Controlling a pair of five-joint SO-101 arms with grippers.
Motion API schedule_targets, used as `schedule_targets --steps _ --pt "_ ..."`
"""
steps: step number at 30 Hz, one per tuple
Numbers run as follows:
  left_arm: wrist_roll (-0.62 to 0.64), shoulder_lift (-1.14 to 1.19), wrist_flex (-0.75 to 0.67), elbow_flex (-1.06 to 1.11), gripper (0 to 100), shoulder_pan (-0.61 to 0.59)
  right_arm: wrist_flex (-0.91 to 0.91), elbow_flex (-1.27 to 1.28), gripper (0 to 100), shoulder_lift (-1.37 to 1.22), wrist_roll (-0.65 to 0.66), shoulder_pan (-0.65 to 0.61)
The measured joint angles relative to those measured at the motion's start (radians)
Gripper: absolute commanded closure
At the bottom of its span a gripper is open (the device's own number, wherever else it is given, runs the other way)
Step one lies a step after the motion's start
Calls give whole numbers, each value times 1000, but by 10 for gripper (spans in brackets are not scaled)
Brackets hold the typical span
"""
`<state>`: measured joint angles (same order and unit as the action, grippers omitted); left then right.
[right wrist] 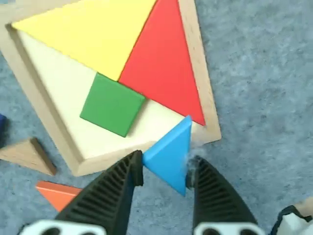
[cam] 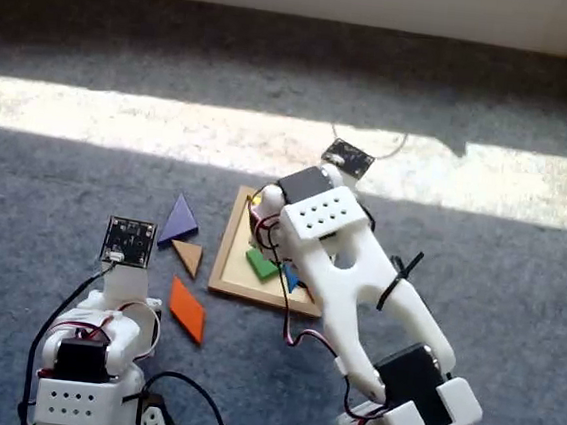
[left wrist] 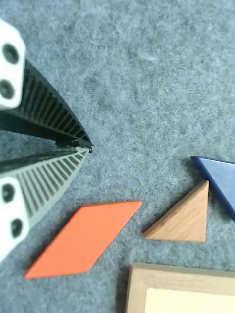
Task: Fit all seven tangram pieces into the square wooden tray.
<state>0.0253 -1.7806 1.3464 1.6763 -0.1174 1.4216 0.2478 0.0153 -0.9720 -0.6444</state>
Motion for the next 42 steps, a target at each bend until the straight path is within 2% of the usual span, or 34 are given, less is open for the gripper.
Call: schedule_targets --steps 12,17,22,30,33,36,39,42 --pt "0 0 0 0 994 0 -339 133 896 0 -40 0" --pt "0 0 0 0 994 0 -354 135 881 0 -40 0" --pt "0 0 0 0 994 0 -354 135 772 0 -40 0" --pt "0 0 0 0 994 0 -350 135 767 0 -40 0" --pt "0 0 0 0 994 0 -264 132 769 6 -40 0" --pt "0 0 0 0 994 0 -173 54 837 20 -38 0" --pt "0 0 0 0 994 0 -107 -25 980 28 25 0" --pt "0 0 0 0 994 0 -101 -64 981 29 110 0"
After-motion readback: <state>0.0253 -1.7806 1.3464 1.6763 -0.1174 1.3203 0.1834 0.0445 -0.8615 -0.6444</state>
